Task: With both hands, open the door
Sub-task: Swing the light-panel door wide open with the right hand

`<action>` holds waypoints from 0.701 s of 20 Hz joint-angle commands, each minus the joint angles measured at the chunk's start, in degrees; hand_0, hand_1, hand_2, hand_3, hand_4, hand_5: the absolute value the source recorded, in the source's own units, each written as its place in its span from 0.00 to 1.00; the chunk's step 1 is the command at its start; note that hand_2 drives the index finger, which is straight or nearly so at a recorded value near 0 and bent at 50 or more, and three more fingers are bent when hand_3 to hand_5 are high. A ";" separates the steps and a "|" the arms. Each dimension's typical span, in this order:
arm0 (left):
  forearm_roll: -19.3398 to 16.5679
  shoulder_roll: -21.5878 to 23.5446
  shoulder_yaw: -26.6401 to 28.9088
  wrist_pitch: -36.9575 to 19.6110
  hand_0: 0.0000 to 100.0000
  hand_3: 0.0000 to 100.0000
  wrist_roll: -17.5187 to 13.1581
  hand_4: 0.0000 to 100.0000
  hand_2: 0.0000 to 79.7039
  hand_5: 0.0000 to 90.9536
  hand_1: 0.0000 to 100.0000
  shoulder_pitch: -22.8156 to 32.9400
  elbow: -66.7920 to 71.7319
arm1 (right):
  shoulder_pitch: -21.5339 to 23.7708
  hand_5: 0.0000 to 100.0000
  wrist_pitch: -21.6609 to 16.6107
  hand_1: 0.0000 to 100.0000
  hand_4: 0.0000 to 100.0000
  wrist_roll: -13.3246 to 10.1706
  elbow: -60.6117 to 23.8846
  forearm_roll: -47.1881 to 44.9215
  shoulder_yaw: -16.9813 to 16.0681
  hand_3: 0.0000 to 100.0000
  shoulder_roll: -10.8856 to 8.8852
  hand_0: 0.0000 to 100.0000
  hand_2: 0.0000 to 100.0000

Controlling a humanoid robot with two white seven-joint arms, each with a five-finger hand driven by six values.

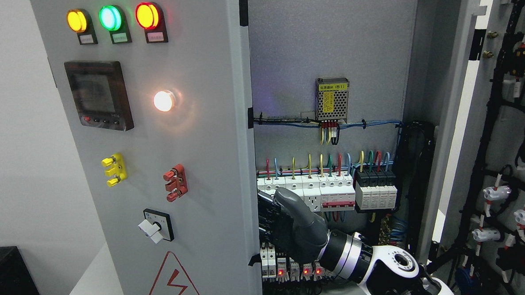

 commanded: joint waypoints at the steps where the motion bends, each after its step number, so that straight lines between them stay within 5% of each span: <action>1: 1.05 0.00 0.00 -0.02 0.12 0.00 0.01 0.00 0.00 0.00 0.56 0.00 -0.01 | 0.22 0.00 -0.02 0.14 0.00 0.62 -1.66 -0.18 2.89 0.00 -0.75 0.06 0.00; 14: 1.05 0.00 0.00 -0.02 0.12 0.00 0.01 0.00 0.00 0.00 0.56 0.00 -0.01 | -0.04 0.00 0.42 0.14 0.00 2.90 -2.63 -3.34 6.85 0.00 -0.93 0.06 0.00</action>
